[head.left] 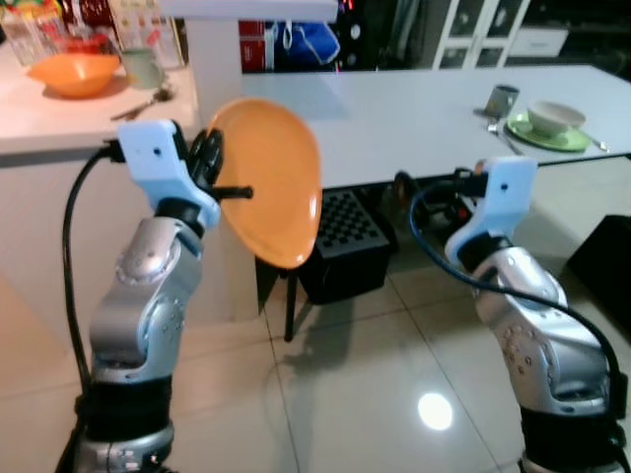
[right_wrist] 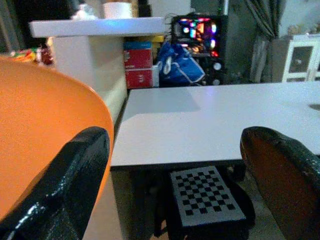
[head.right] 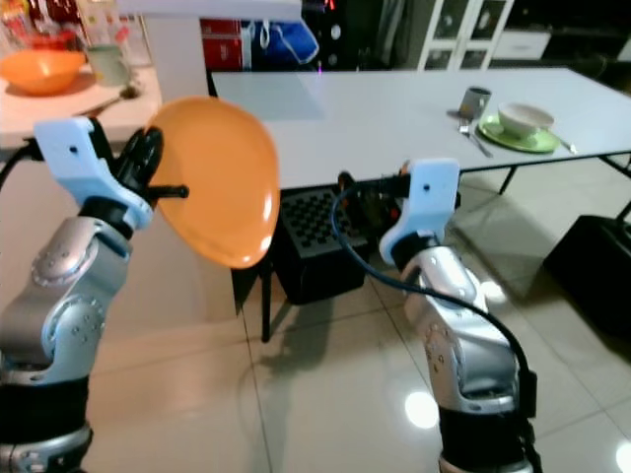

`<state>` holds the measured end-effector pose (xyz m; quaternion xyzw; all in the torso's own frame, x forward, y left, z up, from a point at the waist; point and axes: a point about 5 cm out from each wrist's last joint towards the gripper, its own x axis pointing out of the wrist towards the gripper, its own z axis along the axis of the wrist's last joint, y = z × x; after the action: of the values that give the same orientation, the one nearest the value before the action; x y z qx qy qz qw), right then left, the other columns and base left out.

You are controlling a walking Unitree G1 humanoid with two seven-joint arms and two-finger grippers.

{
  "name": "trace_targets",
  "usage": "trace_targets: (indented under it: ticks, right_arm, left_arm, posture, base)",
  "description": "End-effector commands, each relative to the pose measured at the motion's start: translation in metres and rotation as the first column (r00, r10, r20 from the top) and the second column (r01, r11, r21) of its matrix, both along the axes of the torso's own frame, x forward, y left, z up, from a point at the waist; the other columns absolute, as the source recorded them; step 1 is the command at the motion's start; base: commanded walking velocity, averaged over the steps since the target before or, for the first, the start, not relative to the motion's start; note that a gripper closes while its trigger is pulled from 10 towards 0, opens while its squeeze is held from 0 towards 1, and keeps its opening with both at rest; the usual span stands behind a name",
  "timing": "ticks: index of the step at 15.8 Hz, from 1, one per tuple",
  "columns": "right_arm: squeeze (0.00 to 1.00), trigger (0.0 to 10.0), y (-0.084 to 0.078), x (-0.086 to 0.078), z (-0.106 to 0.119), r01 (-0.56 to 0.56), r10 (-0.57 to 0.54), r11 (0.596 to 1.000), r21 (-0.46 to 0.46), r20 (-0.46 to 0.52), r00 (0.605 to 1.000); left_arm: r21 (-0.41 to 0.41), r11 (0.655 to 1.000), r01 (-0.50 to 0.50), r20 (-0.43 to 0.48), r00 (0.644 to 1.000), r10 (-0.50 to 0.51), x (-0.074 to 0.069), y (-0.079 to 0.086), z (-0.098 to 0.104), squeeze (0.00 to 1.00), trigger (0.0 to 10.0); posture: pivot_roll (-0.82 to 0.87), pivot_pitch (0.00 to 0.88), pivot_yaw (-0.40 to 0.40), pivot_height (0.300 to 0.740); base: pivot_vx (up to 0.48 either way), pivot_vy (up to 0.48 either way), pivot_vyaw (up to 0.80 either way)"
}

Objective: Setting the table

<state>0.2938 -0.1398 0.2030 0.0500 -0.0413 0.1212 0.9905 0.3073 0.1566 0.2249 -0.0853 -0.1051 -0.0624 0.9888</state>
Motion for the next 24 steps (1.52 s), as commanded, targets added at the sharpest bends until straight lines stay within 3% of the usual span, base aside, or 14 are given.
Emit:
trace_targets:
  ticks: [1,16,24]
  right_arm:
    - [0.0,10.0,-0.008,0.001,-0.003,0.031,-0.031,1.0,0.001,-0.02,0.999]
    - [0.0,10.0,-0.01,0.002,-0.004,0.043,-0.043,0.999,0.008,-0.025,0.999]
    - [0.0,10.0,-0.006,0.0,-0.003,0.01,-0.009,1.0,0.025,-0.032,0.999]
  left_arm:
    - [0.005,0.999,0.042,0.049,0.998,-0.043,0.0,-0.009,0.01,0.0,10.0]
    - [0.005,0.999,0.037,0.053,0.998,-0.037,0.006,-0.008,0.008,0.0,10.0]
    - [-0.025,0.998,0.056,0.054,0.997,-0.055,0.011,-0.013,0.008,0.0,10.0]
  posture:
    - [0.03,0.0,-0.047,0.74]
    - [0.03,0.0,-0.041,0.74]
    - [0.02,0.0,-0.028,0.74]
  base:
    - [0.454,0.0,-0.49]
    - [0.463,0.0,-0.28]
    - [0.469,0.0,0.0]
